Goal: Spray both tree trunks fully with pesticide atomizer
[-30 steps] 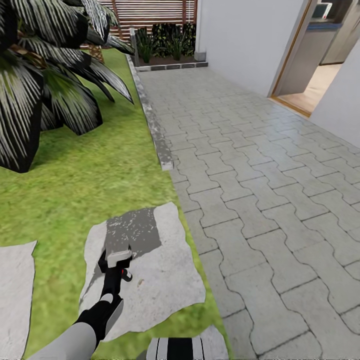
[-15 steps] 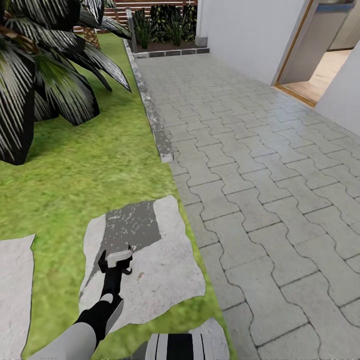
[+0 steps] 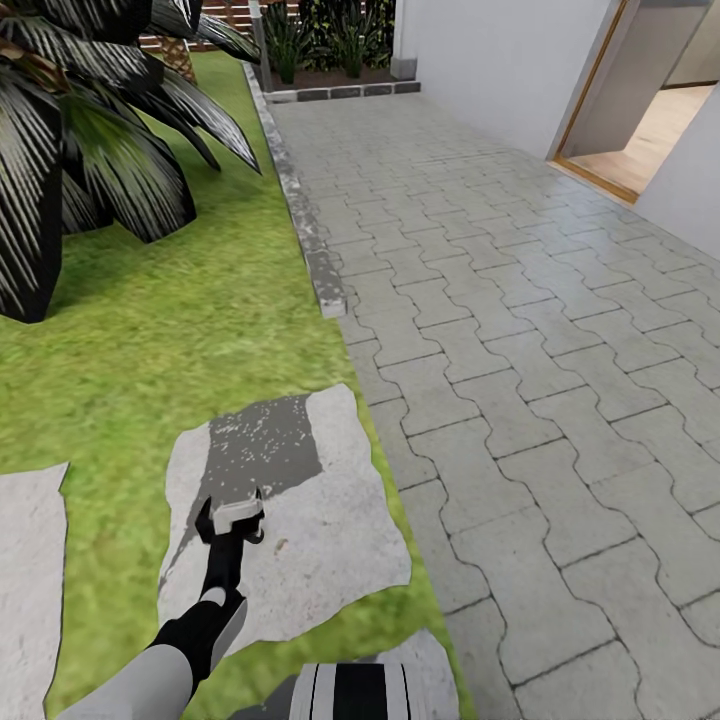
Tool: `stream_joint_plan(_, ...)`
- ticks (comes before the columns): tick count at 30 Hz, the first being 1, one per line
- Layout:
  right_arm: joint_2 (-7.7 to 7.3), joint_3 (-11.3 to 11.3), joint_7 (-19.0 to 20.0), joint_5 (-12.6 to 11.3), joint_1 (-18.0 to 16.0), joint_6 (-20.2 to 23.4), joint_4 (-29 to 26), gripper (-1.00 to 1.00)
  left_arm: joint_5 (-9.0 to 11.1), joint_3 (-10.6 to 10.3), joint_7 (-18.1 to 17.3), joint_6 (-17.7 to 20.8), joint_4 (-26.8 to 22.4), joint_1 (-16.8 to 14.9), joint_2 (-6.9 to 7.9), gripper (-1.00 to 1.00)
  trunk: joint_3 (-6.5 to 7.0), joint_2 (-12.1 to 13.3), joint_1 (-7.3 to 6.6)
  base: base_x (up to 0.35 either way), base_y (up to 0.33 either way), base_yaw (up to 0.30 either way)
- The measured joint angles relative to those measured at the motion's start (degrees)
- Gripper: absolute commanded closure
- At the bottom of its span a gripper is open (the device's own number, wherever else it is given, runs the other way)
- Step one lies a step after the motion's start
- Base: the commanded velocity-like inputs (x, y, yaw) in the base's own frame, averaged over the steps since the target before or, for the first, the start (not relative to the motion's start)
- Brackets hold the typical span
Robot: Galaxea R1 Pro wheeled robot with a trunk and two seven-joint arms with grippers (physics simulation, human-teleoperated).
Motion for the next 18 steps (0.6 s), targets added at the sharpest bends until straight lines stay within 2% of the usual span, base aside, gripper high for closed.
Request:
stream_joint_plan(2,0.00,0.0,0.0,0.0,0.0,0.0,0.0,-1.00,0.0,0.0,0.0,-2.9,0.1,0.0,-0.01,-1.00,-0.21,0.0,0.03,0.000,0.000,0.000)
stream_joint_plan(5,0.00,0.0,0.0,0.0,0.0,0.0,0.0,-1.00,-0.1,0.0,0.0,-4.5,0.2,0.0,-0.05,-1.00,-0.88,-0.1,0.11,0.000,0.000,0.000)
stream_joint_plan(17,0.00,0.0,0.0,0.0,0.0,0.0,0.0,-1.00,0.0,0.0,0.1,-5.1,0.2,0.0,-0.23,-1.00,-3.54,-0.2,0.41,0.000,0.000,0.000)
stream_joint_plan(18,0.00,0.0,0.0,0.0,0.0,0.0,0.0,-1.00,0.0,0.0,0.2,-5.1,0.2,0.0,-0.56,-1.00,-3.76,-0.2,0.44,0.000,0.000,0.000)
